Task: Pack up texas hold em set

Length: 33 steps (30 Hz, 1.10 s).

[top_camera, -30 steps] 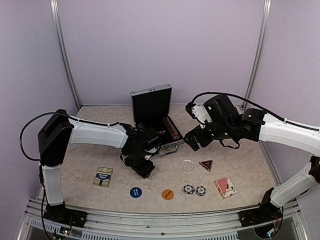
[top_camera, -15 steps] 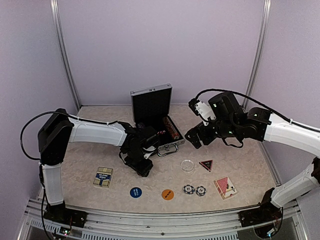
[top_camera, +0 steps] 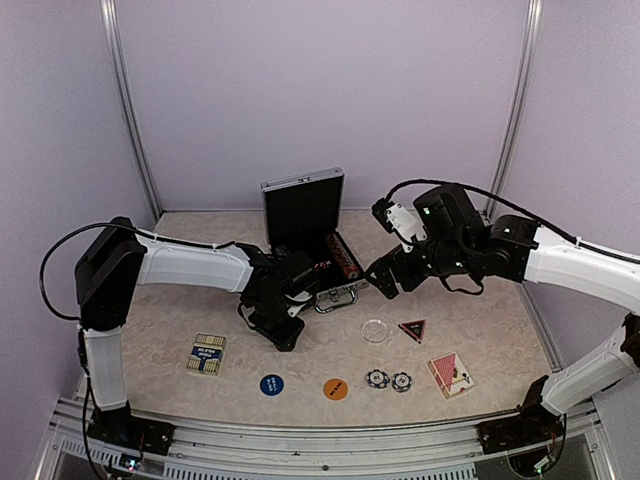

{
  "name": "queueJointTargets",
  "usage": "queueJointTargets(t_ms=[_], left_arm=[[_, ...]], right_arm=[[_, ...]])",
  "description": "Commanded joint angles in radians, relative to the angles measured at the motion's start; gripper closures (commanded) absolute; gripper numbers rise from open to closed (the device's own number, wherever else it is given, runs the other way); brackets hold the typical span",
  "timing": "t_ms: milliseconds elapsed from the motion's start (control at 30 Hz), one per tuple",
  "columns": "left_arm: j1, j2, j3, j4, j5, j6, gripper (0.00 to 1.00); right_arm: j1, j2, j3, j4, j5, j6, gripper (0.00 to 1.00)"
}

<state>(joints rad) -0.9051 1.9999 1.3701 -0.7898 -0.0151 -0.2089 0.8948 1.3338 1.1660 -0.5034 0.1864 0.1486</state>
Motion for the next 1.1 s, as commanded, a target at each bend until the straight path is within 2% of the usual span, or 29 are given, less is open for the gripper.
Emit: queueJointTargets(t_ms=[0,233,333,467,500,533,600,667,833,1067], left_arm=[[-0.029,-0.026,-0.009,0.049,-0.040,0.006,0.74],[-0.077,-0.113,0.029,0.109,-0.130,0.007,0.74],[-0.095,-0.137,0.044,0.126,-0.162,0.011,0.74],[-0.105,-0.153,0.047,0.118,-0.177,0.010,0.73],[-0.104,-0.149,0.045,0.101,-0.178,0.009,0.69],[-0.106,-0.141,0.046,0.077,-0.182,0.006,0.59],[-0.106,-0.114,0.053,0.020,-0.171,0.004,0.44],[-0.114,-0.079,0.061,-0.032,-0.175,0.005,0.37],[-0.135,-0.010,0.087,-0.100,-0.211,0.007,0.33],[-0.130,0.023,0.075,-0.064,-0.187,0.025,0.28]], right_arm=[[0.005,0.028,0.000,0.046,-0.105,0.028,0.00],[-0.025,0.094,-0.060,0.175,-0.302,0.141,0.00],[-0.052,0.137,-0.078,0.236,-0.433,0.190,0.00],[-0.076,0.171,-0.081,0.270,-0.492,0.219,0.00],[-0.080,0.172,-0.080,0.270,-0.492,0.222,0.00],[-0.082,0.171,-0.078,0.266,-0.487,0.222,0.00],[-0.084,0.170,-0.069,0.251,-0.471,0.217,0.00],[-0.084,0.169,-0.054,0.227,-0.452,0.209,0.00],[-0.084,0.166,-0.054,0.221,-0.456,0.208,0.00],[-0.084,0.172,-0.101,0.251,-0.475,0.218,0.00]])
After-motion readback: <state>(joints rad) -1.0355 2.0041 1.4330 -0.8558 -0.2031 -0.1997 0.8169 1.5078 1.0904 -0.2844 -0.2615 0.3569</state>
